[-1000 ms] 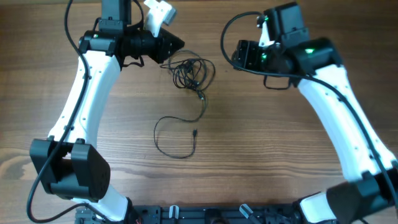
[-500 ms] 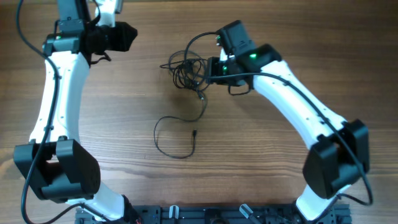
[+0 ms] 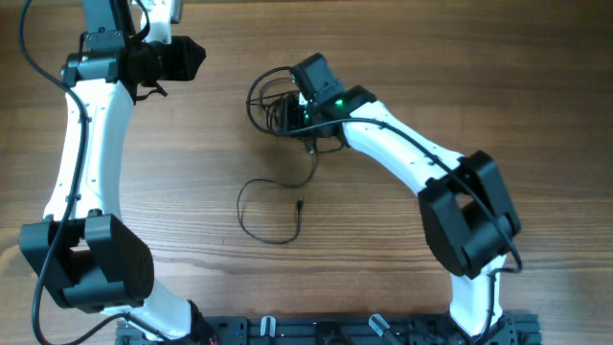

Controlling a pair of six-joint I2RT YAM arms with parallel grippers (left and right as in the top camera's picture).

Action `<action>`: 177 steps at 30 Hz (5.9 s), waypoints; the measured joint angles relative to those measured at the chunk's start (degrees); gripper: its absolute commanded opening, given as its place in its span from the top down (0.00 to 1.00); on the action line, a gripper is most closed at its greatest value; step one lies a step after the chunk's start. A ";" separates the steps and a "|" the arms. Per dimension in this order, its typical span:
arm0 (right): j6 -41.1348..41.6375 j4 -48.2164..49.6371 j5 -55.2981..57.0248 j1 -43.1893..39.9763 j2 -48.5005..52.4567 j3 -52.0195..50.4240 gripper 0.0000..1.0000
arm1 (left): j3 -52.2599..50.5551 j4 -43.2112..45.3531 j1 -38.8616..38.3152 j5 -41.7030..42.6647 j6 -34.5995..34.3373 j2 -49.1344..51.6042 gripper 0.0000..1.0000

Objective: Untangle cables

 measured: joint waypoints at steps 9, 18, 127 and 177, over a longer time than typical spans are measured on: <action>0.79 1.29 1.57 0.04 0.35 0.00 0.73 | 0.00 -1.07 0.00 -0.44 0.09 0.00 0.75; 0.55 1.75 4.07 0.04 0.35 0.00 0.49 | 0.00 -1.51 -0.02 -0.46 0.09 0.00 0.75; -15.76 -8.59 -7.78 -16.24 -33.88 24.04 0.96 | 0.00 -6.23 -17.97 13.99 10.40 0.00 0.52; 0.46 -37.40 16.31 -13.51 -2.78 28.24 0.55 | 0.00 -7.76 -15.80 13.09 10.60 0.22 0.53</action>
